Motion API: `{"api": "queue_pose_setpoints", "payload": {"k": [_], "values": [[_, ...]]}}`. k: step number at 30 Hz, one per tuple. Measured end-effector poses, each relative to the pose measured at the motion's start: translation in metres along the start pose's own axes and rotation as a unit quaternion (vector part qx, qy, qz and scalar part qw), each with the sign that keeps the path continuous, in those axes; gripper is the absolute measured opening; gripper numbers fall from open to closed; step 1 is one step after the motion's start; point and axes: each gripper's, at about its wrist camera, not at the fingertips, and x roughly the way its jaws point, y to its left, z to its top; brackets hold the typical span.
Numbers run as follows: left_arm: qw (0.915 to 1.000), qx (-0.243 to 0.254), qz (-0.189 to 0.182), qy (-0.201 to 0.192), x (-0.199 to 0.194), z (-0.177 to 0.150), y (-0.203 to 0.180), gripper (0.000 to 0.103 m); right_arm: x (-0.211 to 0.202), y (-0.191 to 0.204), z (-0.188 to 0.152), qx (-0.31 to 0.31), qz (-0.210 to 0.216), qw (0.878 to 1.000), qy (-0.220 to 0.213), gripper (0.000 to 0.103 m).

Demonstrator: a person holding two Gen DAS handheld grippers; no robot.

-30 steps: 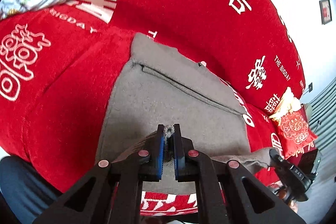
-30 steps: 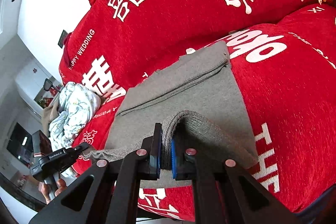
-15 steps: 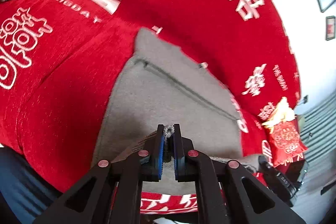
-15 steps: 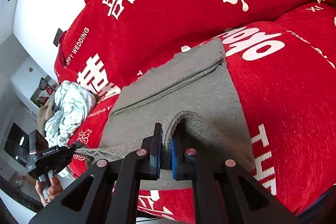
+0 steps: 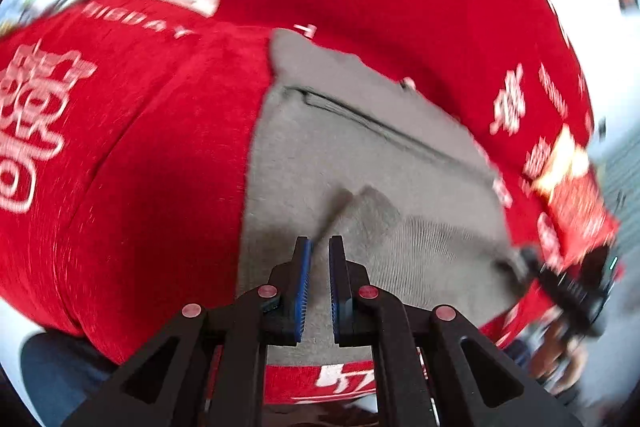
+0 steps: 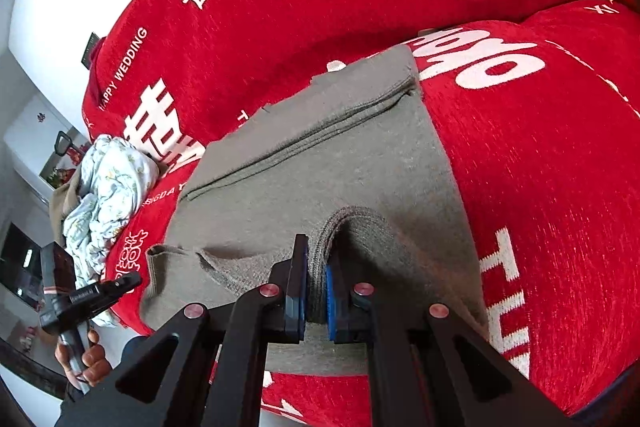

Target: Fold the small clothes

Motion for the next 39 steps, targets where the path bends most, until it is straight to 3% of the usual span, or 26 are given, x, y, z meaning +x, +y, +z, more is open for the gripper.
{"api": "queue_pose_setpoints", "payload": {"k": [2, 3, 4, 5, 6, 7, 8, 9, 10, 11, 13, 14, 16, 18, 21, 24, 26, 29, 30, 31, 33, 39], "values": [[0.9985, 0.039, -0.022, -0.031, -0.009, -0.008, -0.014, 0.008, -0.001, 0.001, 0.0, -0.006, -0.003, 1.0, 0.0, 0.008], [0.9933, 0.069, -0.053, -0.077, -0.021, -0.016, -0.021, 0.008, -0.002, 0.002, 0.0, -0.01, -0.005, 1.0, 0.0, 0.008], [0.9801, 0.103, -0.07, -0.154, -0.038, -0.03, -0.027, 0.009, -0.003, 0.003, 0.0, -0.014, -0.007, 1.0, 0.0, 0.008], [0.9731, 0.111, -0.053, -0.195, -0.043, -0.037, -0.029, 0.016, -0.003, 0.004, 0.0, -0.017, -0.007, 1.0, -0.001, 0.008], [0.9707, 0.111, -0.022, -0.212, -0.042, -0.039, -0.03, 0.069, -0.003, 0.004, 0.0, -0.018, -0.008, 1.0, 0.0, 0.008], [0.9765, 0.094, 0.012, -0.194, -0.034, -0.034, -0.029, 0.099, -0.001, 0.004, 0.001, -0.017, -0.01, 1.0, 0.001, 0.008], [0.9835, 0.064, -0.002, -0.169, -0.03, -0.029, -0.022, 0.087, 0.001, 0.003, 0.001, -0.017, -0.012, 1.0, 0.003, 0.008], [0.9858, 0.036, -0.052, -0.156, -0.028, -0.026, -0.014, 0.046, 0.003, 0.003, 0.002, -0.016, -0.014, 1.0, 0.004, 0.008], [0.9861, 0.012, -0.074, -0.148, -0.029, -0.025, -0.011, 0.032, 0.004, 0.003, 0.001, -0.015, -0.014, 1.0, 0.003, 0.008], [0.9854, 0.02, -0.055, -0.159, -0.032, -0.027, -0.014, 0.034, 0.004, 0.002, 0.001, -0.014, -0.013, 1.0, 0.003, 0.008], [0.9809, 0.061, 0.02, -0.183, -0.036, -0.035, -0.031, 0.1, 0.004, 0.002, 0.0, -0.014, -0.013, 1.0, 0.005, 0.008], [0.9783, 0.076, 0.033, -0.19, -0.036, -0.037, -0.037, 0.102, 0.005, 0.002, 0.0, -0.015, -0.014, 1.0, 0.006, 0.008], [0.9774, 0.123, 0.025, -0.17, -0.028, -0.036, -0.047, 0.102, 0.006, 0.001, 0.0, -0.015, -0.015, 1.0, 0.007, 0.008], [0.9763, 0.145, 0.041, -0.155, -0.018, -0.031, -0.055, 0.102, 0.006, 0.0, 0.0, -0.01, -0.013, 1.0, 0.007, 0.008], [0.9807, 0.163, 0.032, -0.103, 0.004, -0.016, -0.053, 0.102, 0.008, 0.001, -0.001, -0.011, -0.015, 1.0, 0.009, 0.008], [0.9809, 0.184, 0.023, -0.058, 0.023, -0.007, -0.05, 0.102, 0.01, 0.001, -0.001, -0.014, -0.016, 1.0, 0.01, 0.008], [0.979, 0.199, 0.015, -0.04, 0.032, -0.005, -0.051, 0.094, 0.01, 0.0, -0.001, -0.013, -0.016, 1.0, 0.011, 0.008], [0.9794, 0.202, 0.001, 0.002, 0.052, -0.004, -0.049, 0.051, 0.013, -0.001, 0.0, -0.013, -0.017, 1.0, 0.014, 0.008], [0.979, 0.204, 0.003, 0.01, 0.056, -0.006, -0.048, 0.023, 0.013, -0.001, 0.0, -0.012, -0.017, 1.0, 0.014, 0.008], [0.9787, 0.205, 0.005, 0.011, 0.058, -0.008, -0.046, 0.014, 0.014, -0.001, 0.0, -0.012, -0.017, 1.0, 0.015, 0.008], [0.9796, 0.201, -0.007, -0.004, 0.05, -0.01, -0.045, 0.007, 0.013, -0.001, 0.0, -0.013, -0.014, 1.0, 0.015, 0.008], [0.9829, 0.162, -0.058, -0.065, 0.012, -0.011, -0.042, 0.007, 0.006, 0.0, 0.007, -0.006, 0.004, 1.0, 0.005, 0.008]]}}
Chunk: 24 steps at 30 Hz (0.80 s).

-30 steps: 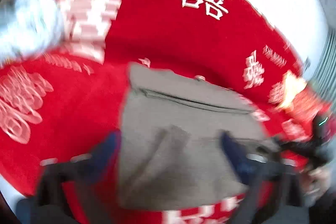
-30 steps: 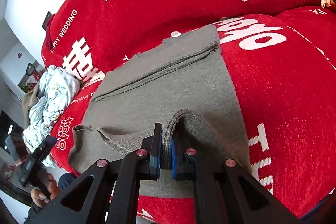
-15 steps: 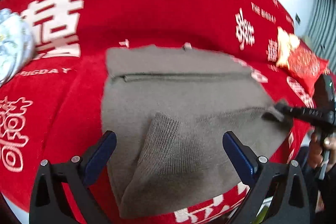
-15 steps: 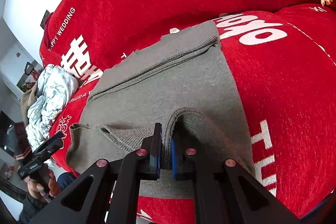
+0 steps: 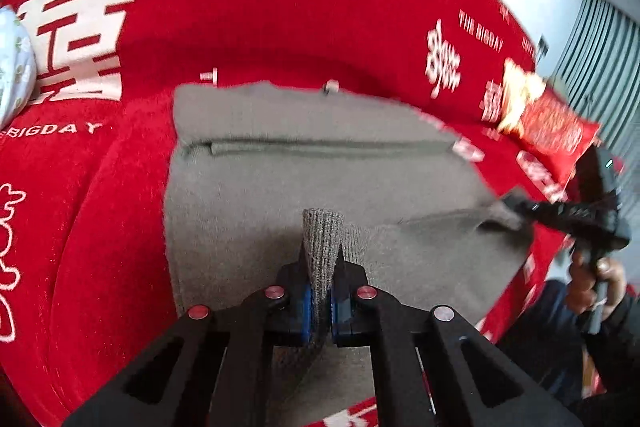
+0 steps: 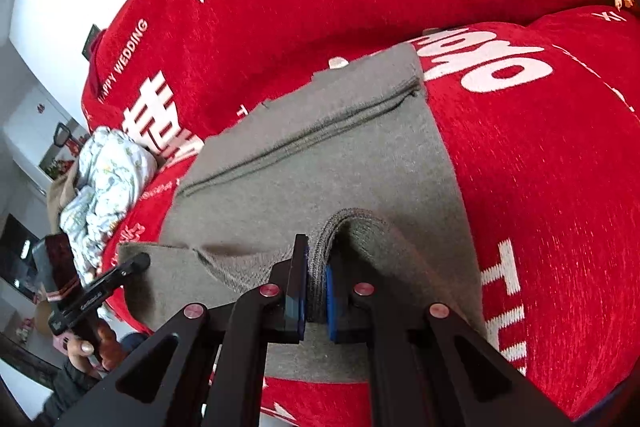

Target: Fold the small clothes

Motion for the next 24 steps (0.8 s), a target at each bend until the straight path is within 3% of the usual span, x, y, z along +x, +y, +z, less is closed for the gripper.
{"api": "queue_pose_setpoints", "payload": {"k": [10, 24], "values": [[0.9954, -0.062, -0.02, -0.07, -0.03, 0.032, 0.004, 0.007, -0.018, 0.01, 0.029, 0.021, 0.025, 0.999, -0.037, 0.008], [0.99, -0.092, -0.011, -0.106, -0.035, 0.076, 0.004, 0.007, -0.023, 0.017, 0.071, 0.058, 0.046, 0.995, -0.064, 0.008]]}}
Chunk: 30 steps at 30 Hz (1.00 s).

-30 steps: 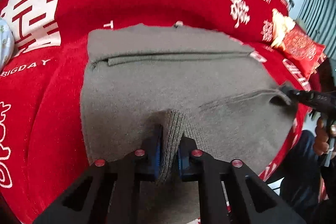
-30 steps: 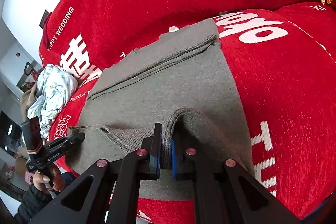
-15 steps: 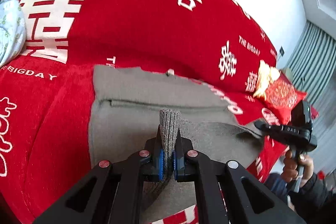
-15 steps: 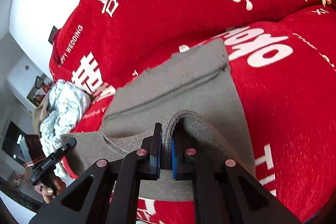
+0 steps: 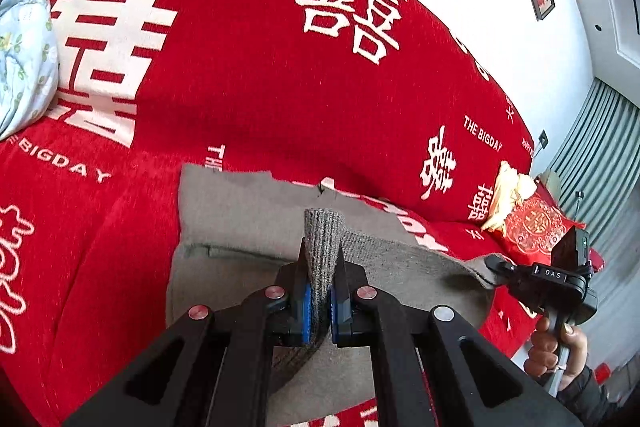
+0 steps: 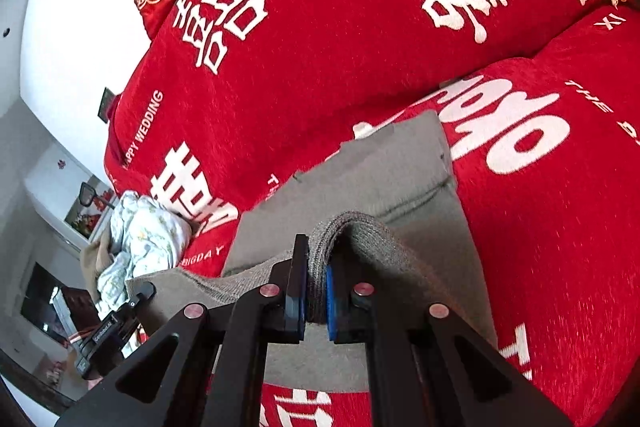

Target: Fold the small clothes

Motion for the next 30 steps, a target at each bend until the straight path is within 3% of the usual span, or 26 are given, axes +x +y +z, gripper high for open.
{"api": "queue_pose_setpoints", "payload": {"k": [14, 30], "values": [[0.9996, -0.017, 0.022, 0.01, 0.03, 0.044, 0.007, 0.007, 0.031, 0.006, 0.048, 0.029, -0.001, 1.0, -0.007, 0.008], [0.9977, -0.024, 0.046, 0.042, 0.105, 0.081, 0.026, 0.007, 0.09, -0.016, 0.089, 0.075, -0.027, 0.997, 0.001, 0.008]]}}
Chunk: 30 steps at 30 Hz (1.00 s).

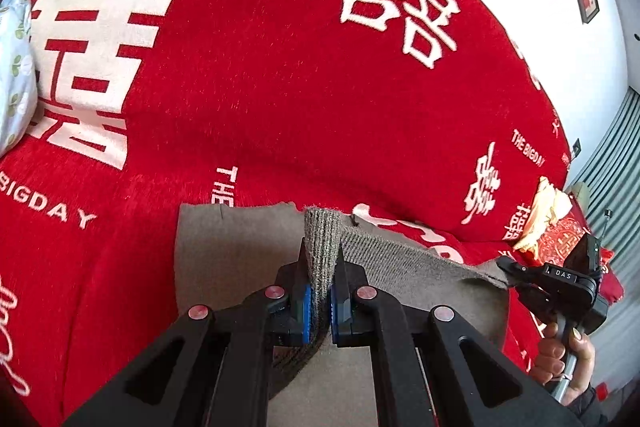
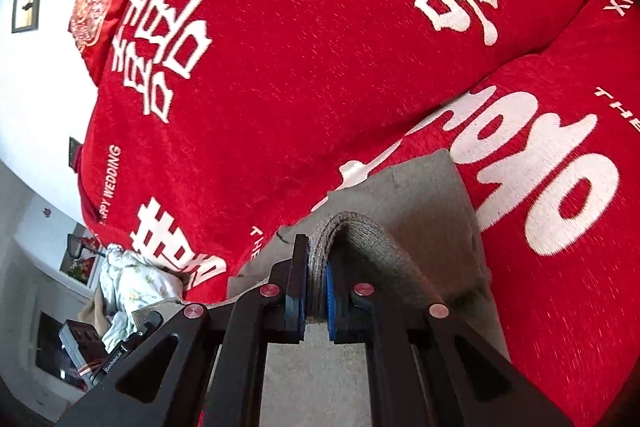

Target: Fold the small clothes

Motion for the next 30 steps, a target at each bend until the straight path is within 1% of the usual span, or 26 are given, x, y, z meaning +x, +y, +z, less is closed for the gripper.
{"api": "queue_pose_setpoints", "payload": {"k": [7, 14, 22, 24, 27, 29, 30], "values": [[0.9993, -0.013, 0.018, 0.031, 0.053, 0.013, 0.021, 0.007, 0.046, -0.015, 0.017, 0.02, -0.024, 0.999, 0.016, 0.008], [0.9965, -0.027, 0.041, 0.068, 0.107, 0.014, 0.044, 0.007, 0.088, -0.034, 0.025, 0.03, -0.052, 0.998, 0.035, 0.008], [0.9938, -0.037, 0.054, 0.09, 0.138, 0.017, 0.059, 0.007, 0.119, -0.048, 0.03, 0.034, -0.066, 0.996, 0.048, 0.008], [0.992, -0.047, 0.06, 0.101, 0.146, 0.015, 0.066, 0.007, 0.125, -0.051, 0.03, 0.037, -0.069, 0.996, 0.053, 0.008], [0.9899, -0.065, 0.068, 0.106, 0.153, 0.013, 0.075, 0.007, 0.133, -0.055, 0.029, 0.037, -0.075, 0.995, 0.057, 0.008], [0.9884, -0.079, 0.064, 0.113, 0.157, 0.012, 0.081, 0.007, 0.135, -0.055, 0.029, 0.037, -0.078, 0.995, 0.057, 0.008], [0.9875, -0.085, 0.063, 0.116, 0.159, 0.012, 0.084, 0.012, 0.137, -0.056, 0.029, 0.037, -0.079, 0.994, 0.058, 0.008]]}}
